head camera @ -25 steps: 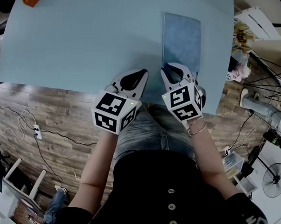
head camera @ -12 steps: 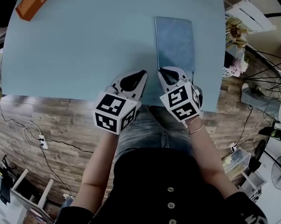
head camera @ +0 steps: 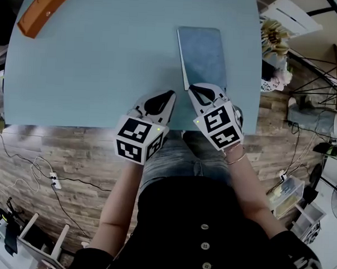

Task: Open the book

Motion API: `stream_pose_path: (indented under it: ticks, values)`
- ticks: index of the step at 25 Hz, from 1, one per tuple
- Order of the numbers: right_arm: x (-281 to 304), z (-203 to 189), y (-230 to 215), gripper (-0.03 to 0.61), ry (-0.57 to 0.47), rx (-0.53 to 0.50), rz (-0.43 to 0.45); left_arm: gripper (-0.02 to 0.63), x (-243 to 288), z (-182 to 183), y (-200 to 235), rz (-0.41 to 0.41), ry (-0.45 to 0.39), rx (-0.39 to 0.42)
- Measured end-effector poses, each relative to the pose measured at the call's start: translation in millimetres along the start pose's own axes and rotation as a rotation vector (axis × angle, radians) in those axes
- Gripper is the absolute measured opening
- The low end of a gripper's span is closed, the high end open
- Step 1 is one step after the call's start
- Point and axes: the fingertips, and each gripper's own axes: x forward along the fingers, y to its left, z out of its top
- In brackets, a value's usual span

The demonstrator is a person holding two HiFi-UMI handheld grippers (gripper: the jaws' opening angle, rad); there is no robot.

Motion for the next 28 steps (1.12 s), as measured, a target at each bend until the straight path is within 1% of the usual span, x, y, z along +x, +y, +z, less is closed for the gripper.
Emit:
stream_pose_path:
  ticks: [7, 13, 18, 28]
  values:
    - [-18, 9, -7, 0.009, -0.071, 0.013, 0.010, 0.012, 1, 12, -4, 0.029, -0.024, 0.013]
    - [-34, 12, -15, 0.009, -0.119, 0.024, 0.024, 0.012, 9, 25, -12, 0.047, -0.037, 0.041]
    - [-52, 15, -25, 0.009, -0.164, 0.064, 0.034, 0.012, 16, 33, -24, 0.039, -0.033, 0.078]
    - [-75, 19, -42, 0.009, -0.206, 0.066, 0.019, 0.012, 33, 45, -43, 0.012, -0.021, 0.126]
